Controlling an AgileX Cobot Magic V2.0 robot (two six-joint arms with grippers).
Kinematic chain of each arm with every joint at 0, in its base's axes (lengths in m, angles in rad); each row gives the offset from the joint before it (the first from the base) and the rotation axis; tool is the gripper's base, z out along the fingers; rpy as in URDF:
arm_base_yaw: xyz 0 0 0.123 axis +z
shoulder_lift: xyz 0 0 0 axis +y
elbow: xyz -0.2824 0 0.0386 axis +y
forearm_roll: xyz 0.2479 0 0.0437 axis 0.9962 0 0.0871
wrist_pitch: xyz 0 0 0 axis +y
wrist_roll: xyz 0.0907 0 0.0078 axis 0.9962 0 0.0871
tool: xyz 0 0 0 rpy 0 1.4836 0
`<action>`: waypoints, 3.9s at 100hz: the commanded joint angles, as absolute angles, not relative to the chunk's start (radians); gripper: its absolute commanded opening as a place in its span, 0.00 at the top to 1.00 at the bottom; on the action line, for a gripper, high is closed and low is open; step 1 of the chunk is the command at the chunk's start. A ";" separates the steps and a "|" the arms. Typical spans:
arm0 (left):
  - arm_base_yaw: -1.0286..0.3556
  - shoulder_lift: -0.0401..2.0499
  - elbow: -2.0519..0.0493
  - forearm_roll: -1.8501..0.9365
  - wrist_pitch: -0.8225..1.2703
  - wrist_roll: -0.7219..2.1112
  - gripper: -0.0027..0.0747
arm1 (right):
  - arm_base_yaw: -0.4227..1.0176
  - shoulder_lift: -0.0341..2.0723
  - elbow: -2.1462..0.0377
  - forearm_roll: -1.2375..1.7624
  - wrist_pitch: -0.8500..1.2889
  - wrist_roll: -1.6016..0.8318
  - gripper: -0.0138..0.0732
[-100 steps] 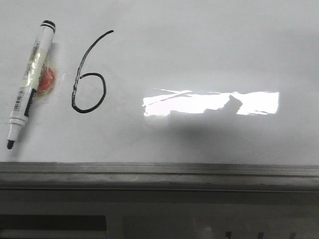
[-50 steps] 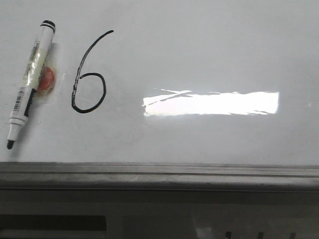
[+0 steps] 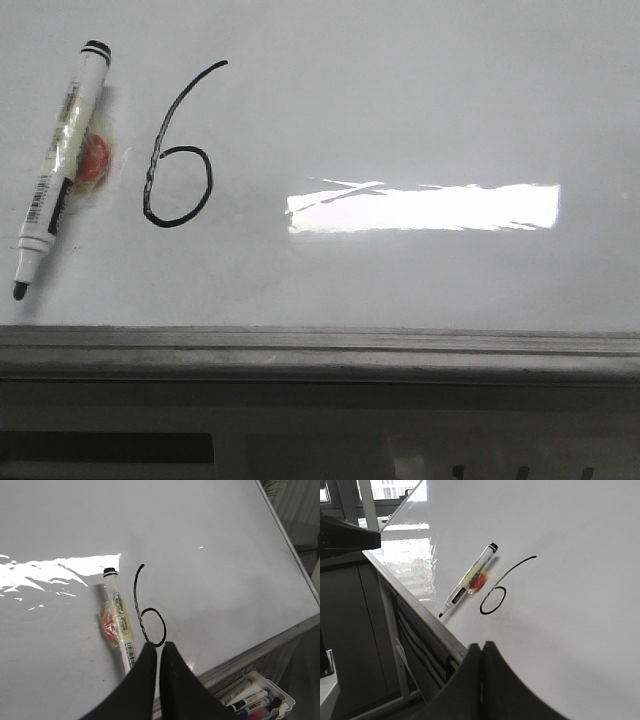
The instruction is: Write number 6 on whiteboard
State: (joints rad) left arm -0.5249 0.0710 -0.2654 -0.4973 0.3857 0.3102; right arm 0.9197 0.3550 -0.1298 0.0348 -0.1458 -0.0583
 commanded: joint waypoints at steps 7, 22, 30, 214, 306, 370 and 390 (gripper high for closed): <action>-0.523 0.080 -0.292 -0.520 0.325 0.312 0.99 | 0.913 0.357 -0.154 0.025 -0.228 -0.069 0.91; -0.523 0.080 -0.290 -0.520 0.325 0.312 0.99 | 0.913 0.357 -0.154 0.025 -0.228 -0.069 0.91; -0.523 0.080 -0.270 -0.474 0.323 0.312 0.99 | 0.913 0.357 -0.154 0.025 -0.228 -0.069 0.91; -0.030 -0.034 0.025 -0.131 0.269 0.066 0.99 | 0.913 0.357 -0.154 0.025 -0.228 -0.069 0.91; -0.030 -0.034 0.025 -0.131 0.269 0.068 0.99 | 0.554 0.357 -0.008 0.025 -0.371 -0.069 0.91; -0.030 -0.034 0.025 -0.131 0.269 0.068 0.99 | 0.040 0.154 0.026 0.023 0.104 -0.069 0.91; -0.030 -0.034 0.025 -0.131 0.269 0.068 0.99 | 0.038 -0.025 0.026 0.007 0.302 -0.076 0.91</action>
